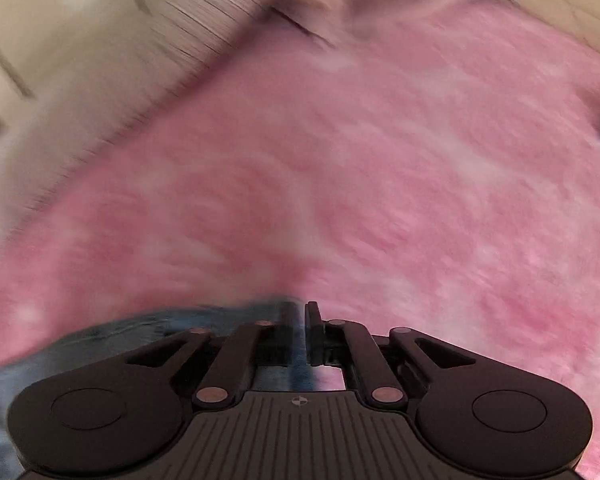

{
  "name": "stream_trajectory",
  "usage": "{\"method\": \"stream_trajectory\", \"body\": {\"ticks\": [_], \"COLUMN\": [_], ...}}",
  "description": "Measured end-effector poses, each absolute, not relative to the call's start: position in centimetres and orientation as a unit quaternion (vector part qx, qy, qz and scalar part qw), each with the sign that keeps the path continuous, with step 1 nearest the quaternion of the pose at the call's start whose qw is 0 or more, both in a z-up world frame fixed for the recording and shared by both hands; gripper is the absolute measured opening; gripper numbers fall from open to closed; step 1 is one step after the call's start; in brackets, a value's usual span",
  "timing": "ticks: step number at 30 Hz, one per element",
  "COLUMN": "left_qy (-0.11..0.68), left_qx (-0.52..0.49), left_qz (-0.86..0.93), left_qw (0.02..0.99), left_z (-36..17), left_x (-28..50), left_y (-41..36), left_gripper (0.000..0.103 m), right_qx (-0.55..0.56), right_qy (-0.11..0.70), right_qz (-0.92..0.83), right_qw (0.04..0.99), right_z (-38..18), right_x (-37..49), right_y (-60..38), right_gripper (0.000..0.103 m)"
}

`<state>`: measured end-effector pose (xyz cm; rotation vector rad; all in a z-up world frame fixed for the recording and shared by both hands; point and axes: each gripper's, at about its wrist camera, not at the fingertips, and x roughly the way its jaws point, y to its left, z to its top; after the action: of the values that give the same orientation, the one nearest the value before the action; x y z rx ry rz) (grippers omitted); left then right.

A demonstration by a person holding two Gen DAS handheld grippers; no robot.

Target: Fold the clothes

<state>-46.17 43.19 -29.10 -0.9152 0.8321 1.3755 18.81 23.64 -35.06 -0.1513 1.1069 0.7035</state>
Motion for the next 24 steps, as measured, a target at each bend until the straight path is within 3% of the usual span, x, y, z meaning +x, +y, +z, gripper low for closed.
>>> {"method": "stream_trajectory", "body": {"ticks": [3, 6, 12, 18, 24], "left_qy": [0.366, 0.367, 0.363, 0.365, 0.367], "left_qx": [-0.407, -0.427, -0.467, -0.483, -0.484], "left_qz": [0.579, 0.569, 0.553, 0.535, 0.506], "left_qw": [0.604, 0.599, 0.587, 0.590, 0.612], "left_z": [-30.2, -31.4, -32.4, -33.3, -33.4], "left_x": [-45.0, -44.4, -44.3, -43.1, -40.9], "left_y": [41.5, 39.7, 36.6, 35.0, 34.6], "left_gripper": [0.013, 0.013, 0.014, 0.014, 0.015], "right_qx": [-0.006, 0.041, 0.003, -0.097, -0.248], "right_qy": [0.515, 0.544, 0.596, 0.529, 0.471], "right_qz": [0.349, 0.368, 0.362, 0.481, 0.574], "right_qw": [0.783, 0.753, 0.717, 0.693, 0.622], "right_z": [-33.4, -32.2, -32.4, -31.0, -35.7], "right_x": [18.9, 18.0, 12.4, 8.6, 8.0], "right_y": [20.4, 15.9, 5.5, 7.4, 12.1], "right_gripper": [0.050, 0.052, 0.052, 0.052, 0.052]}}
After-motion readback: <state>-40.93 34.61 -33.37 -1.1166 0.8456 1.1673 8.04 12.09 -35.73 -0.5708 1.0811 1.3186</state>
